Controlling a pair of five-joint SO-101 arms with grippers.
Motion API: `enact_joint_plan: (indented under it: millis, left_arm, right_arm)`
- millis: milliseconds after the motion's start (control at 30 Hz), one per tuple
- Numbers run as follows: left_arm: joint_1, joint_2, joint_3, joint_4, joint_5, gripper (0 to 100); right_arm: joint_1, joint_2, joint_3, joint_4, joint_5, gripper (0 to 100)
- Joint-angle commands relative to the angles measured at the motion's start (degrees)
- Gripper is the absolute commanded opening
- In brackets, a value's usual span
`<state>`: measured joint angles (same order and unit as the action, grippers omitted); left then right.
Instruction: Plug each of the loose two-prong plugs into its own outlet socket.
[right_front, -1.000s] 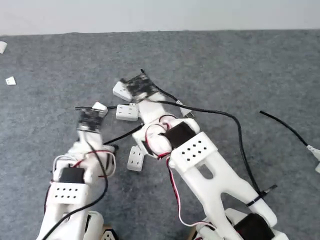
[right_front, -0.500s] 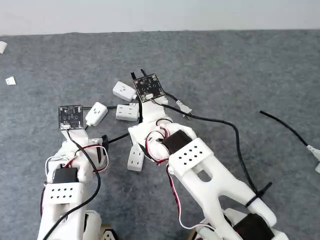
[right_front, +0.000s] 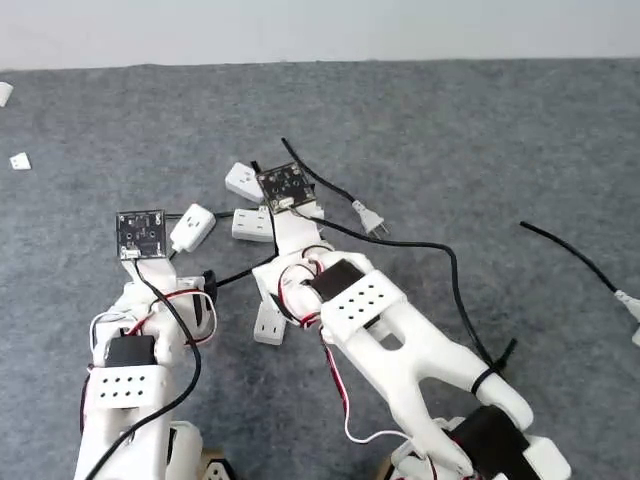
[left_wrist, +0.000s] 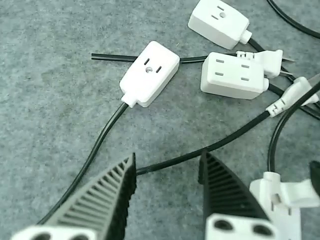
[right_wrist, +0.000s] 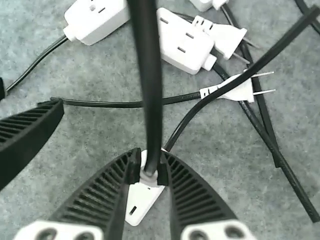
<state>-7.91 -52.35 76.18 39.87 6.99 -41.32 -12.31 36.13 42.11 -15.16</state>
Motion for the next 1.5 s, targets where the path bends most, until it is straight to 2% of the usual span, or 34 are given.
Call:
enact_joint_plan:
  millis: [0, 700, 1167, 1300, 1467]
  left_arm:
    - [-0.35, -1.05, -0.48, -1.58, 0.44, 19]
    - [-0.35, -1.05, -0.48, -1.58, 0.44, 19]
    - [-0.35, -1.05, -0.40, -1.41, 0.35, 19]
    - [0.18, -0.97, -0.84, 2.20, -5.27, 19]
    - [0.26, -0.44, -3.38, 7.56, -8.97, 19]
  right_arm:
    - [-1.19, 0.04, -2.37, -0.40, -0.70, 0.9]
    - [-0.57, -0.40, -2.37, 3.21, -2.55, 0.9]
    - [1.45, 0.04, -2.37, -1.80, -2.64, 0.9]
    - [1.71, -0.40, -2.37, -1.89, -2.29, 0.9]
    - [0.66, -1.89, -3.08, 2.51, 4.31, 0.9]
